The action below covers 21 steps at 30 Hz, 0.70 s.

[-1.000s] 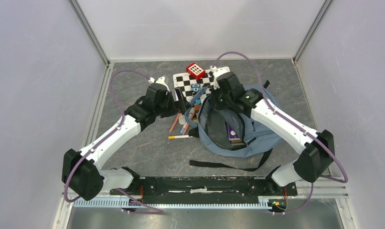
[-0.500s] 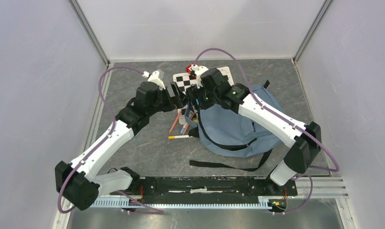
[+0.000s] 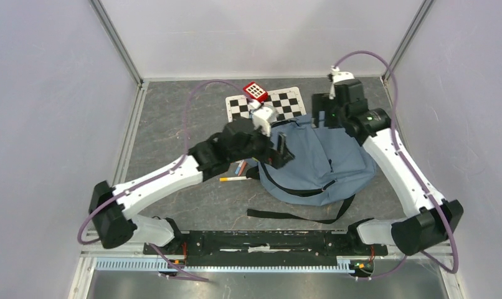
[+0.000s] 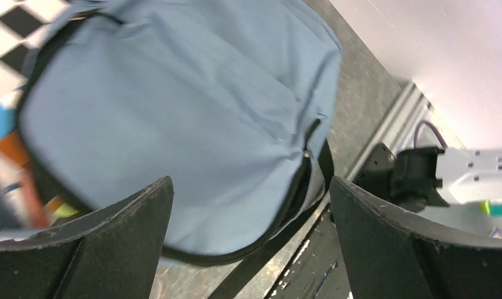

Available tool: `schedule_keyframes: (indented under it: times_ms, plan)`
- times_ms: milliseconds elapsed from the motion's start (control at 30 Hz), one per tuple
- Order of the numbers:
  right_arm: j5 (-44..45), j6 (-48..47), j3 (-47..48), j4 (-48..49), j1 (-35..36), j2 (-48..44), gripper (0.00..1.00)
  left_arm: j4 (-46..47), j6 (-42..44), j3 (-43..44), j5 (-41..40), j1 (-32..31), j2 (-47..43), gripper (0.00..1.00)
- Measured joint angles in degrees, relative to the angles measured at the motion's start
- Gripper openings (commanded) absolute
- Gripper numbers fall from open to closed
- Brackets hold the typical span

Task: Pack the student bag
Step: Zip the student bag at the center of the board.

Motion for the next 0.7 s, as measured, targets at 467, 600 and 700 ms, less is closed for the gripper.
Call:
schedule_keyframes:
  times_ms: [467, 600, 700]
  plan:
    - [4.5, 1.4, -15.7, -2.1, -11.6, -16.0, 0.89, 6.8, 7.5, 13.6, 0.2, -22.1, 26.4, 0.77]
    - [5.4, 2.0, -19.3, -0.9, -11.6, -23.6, 0.89, 7.8, 7.6, 14.9, -0.6, -24.1, 32.2, 0.76]
    - [5.8, 1.7, -20.5, 0.7, -11.6, -28.3, 0.88, 9.1, 7.6, 14.9, -3.8, -24.2, 35.1, 0.74]
